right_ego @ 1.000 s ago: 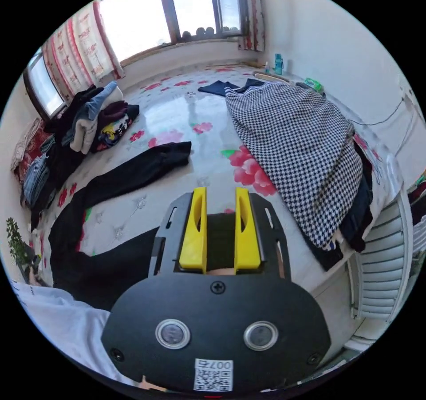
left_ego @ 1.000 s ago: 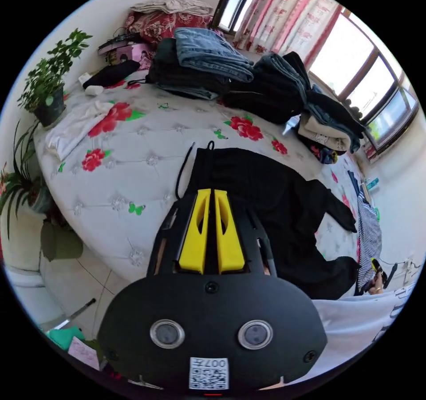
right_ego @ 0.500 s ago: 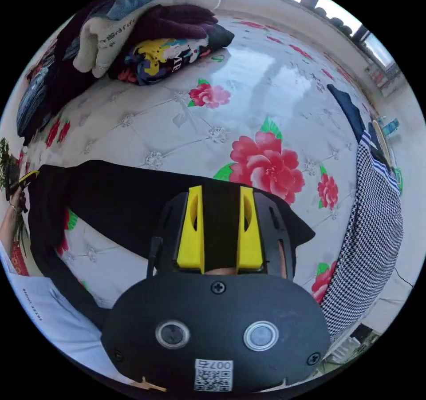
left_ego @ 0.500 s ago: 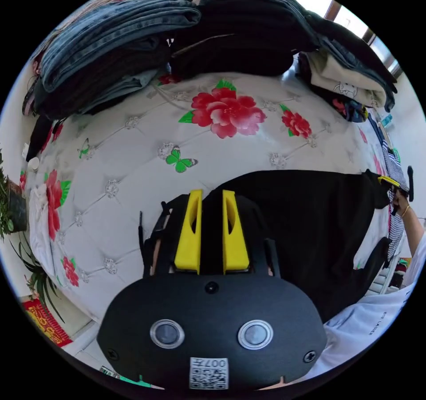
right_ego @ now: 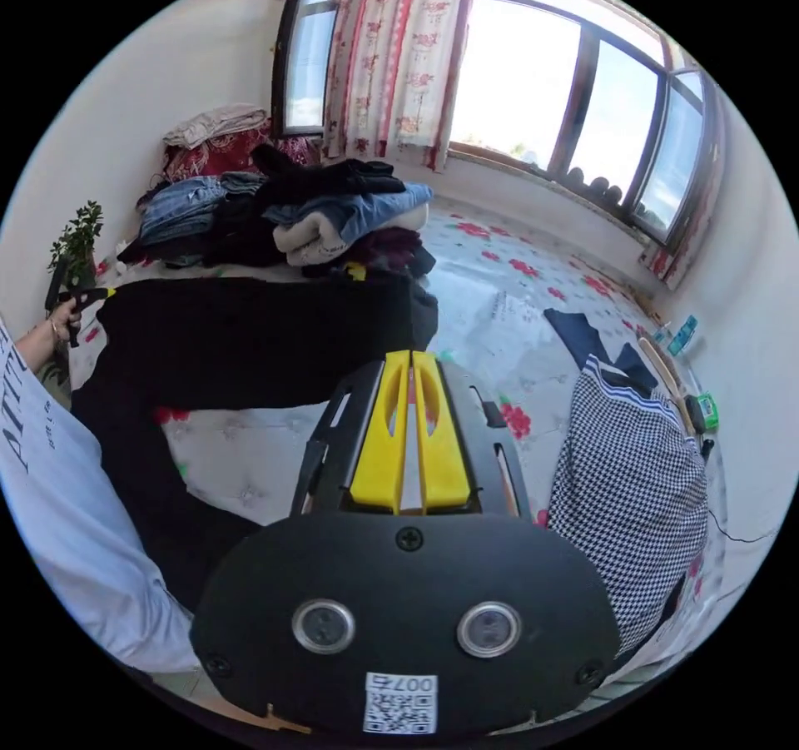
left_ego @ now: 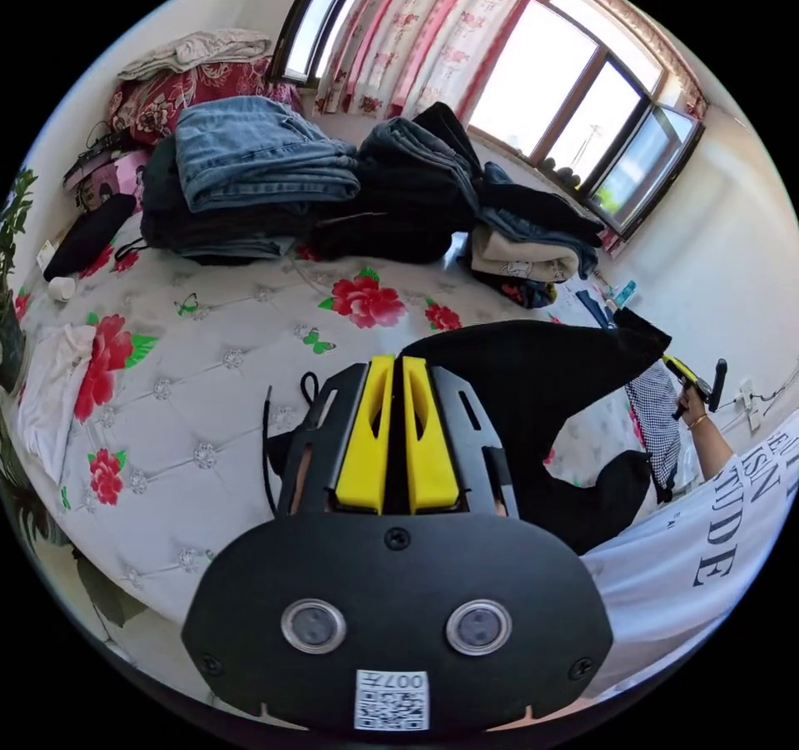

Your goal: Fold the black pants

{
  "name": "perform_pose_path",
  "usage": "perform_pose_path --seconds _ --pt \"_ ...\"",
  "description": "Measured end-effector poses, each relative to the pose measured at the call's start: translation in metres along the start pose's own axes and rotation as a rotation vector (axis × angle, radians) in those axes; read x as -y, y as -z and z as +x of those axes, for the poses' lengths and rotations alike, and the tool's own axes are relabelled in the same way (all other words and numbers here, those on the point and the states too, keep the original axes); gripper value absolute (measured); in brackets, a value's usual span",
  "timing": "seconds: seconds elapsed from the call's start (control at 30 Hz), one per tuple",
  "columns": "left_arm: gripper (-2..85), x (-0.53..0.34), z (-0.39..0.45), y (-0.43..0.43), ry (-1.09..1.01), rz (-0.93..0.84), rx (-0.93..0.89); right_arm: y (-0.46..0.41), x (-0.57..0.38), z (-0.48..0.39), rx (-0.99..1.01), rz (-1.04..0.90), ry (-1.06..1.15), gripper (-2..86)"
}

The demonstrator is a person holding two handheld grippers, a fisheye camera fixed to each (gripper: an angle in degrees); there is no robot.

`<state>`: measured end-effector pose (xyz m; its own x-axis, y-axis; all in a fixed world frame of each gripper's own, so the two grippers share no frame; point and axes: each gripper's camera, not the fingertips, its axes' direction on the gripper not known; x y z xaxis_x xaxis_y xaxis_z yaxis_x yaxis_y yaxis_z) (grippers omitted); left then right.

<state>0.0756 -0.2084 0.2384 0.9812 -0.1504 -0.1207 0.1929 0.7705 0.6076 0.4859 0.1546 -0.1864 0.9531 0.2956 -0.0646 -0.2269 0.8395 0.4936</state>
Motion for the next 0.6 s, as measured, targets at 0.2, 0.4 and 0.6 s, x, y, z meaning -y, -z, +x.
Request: perform_pose_path --seconds 0.2,0.4,0.6 --pt "6.0 -0.015 -0.009 -0.025 0.096 -0.078 -0.002 -0.038 -0.059 0.012 0.041 -0.239 -0.225 7.2" --pt "7.9 -0.017 -0.003 -0.054 0.013 -0.205 0.098 -0.054 -0.035 -0.017 0.161 -0.192 -0.101 9.1" --pt "7.6 -0.018 -0.028 -0.097 0.111 -0.290 0.121 -0.145 -0.012 -0.064 0.187 -0.340 -0.055 9.0"
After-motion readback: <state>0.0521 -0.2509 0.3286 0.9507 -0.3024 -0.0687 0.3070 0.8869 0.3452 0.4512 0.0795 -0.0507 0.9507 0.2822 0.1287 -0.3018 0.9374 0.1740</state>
